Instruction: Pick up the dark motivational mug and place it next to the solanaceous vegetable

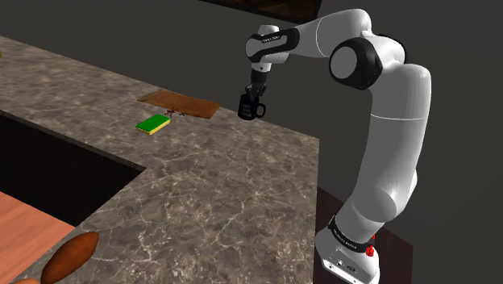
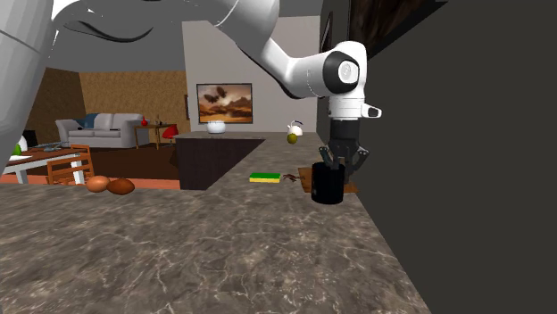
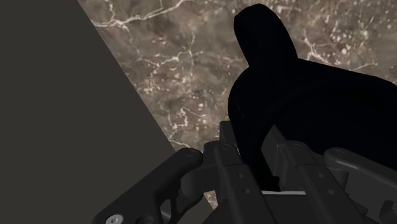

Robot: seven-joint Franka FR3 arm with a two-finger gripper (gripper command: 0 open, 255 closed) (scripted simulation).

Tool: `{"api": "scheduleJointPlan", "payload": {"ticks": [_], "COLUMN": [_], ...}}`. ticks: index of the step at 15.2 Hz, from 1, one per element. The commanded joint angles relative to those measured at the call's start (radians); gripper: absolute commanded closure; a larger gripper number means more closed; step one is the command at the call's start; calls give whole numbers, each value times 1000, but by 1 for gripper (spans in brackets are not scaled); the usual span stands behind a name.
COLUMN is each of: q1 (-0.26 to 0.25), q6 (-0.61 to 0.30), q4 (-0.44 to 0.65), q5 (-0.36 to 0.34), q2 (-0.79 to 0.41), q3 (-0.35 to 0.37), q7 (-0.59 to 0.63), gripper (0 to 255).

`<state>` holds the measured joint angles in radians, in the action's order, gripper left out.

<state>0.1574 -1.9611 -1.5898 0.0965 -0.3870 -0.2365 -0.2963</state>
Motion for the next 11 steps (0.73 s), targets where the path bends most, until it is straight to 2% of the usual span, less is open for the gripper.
{"api": "scheduleJointPlan", "payload": {"ticks": [1,11], "q1": [0,3], "q6": [24,150], "q4": [19,127], "q5": [-2,-9], "q2": [5,24], "q3": [-1,-4], "q7": [2,7], "gripper": [255,255]}}
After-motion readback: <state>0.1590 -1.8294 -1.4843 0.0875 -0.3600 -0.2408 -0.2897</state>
